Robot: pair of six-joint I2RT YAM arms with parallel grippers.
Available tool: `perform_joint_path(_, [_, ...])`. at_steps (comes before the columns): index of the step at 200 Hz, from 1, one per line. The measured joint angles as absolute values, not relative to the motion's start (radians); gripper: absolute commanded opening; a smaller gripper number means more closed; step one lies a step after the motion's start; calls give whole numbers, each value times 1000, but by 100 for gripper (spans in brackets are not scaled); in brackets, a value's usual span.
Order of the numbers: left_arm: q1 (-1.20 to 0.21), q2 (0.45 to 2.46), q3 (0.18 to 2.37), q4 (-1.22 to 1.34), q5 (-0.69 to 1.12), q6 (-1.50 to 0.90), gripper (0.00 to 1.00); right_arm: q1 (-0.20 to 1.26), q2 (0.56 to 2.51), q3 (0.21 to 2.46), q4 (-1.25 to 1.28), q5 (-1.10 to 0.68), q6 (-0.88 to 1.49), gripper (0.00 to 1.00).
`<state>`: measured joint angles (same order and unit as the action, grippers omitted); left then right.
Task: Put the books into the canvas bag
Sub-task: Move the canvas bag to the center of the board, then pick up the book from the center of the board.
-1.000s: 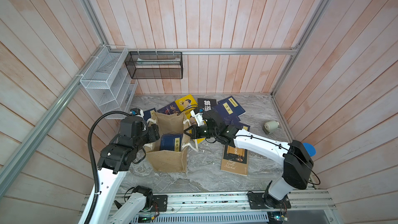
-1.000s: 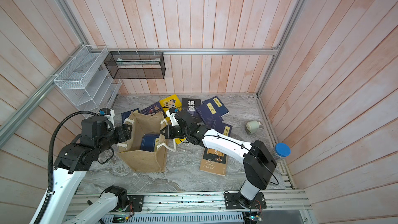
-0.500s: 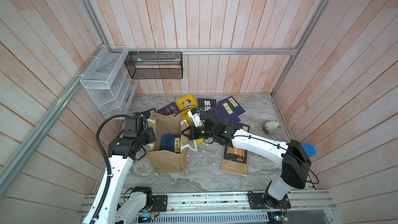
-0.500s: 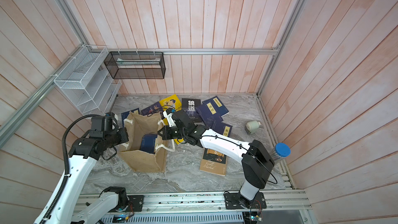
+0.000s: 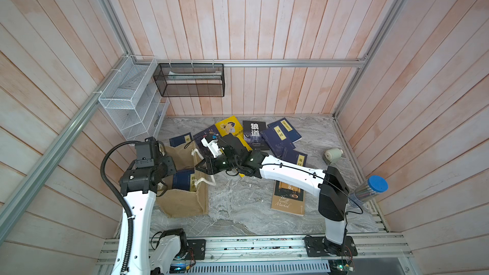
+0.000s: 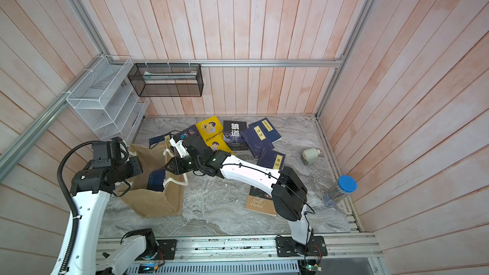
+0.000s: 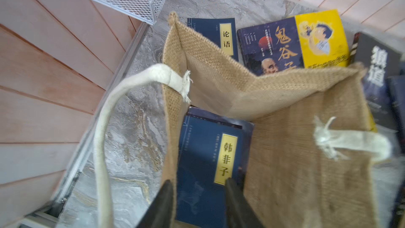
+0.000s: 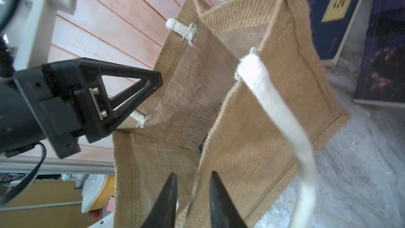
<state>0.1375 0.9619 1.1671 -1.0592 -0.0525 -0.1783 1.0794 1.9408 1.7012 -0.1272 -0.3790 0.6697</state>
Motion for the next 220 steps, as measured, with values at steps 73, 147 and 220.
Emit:
perform_joint_path(73, [137,961,1238,-1009,196,-258,55,950,1784,1589,-130,-344,624,40])
perform_joint_path(147, [-248,981,1177,-732,230,-521,51,627,1668,1317,-133,-334,580,46])
perform_joint_path(220, [-559,1278,1055,-431,93,-682,54,440,1795,1198,-120,-354,530,48])
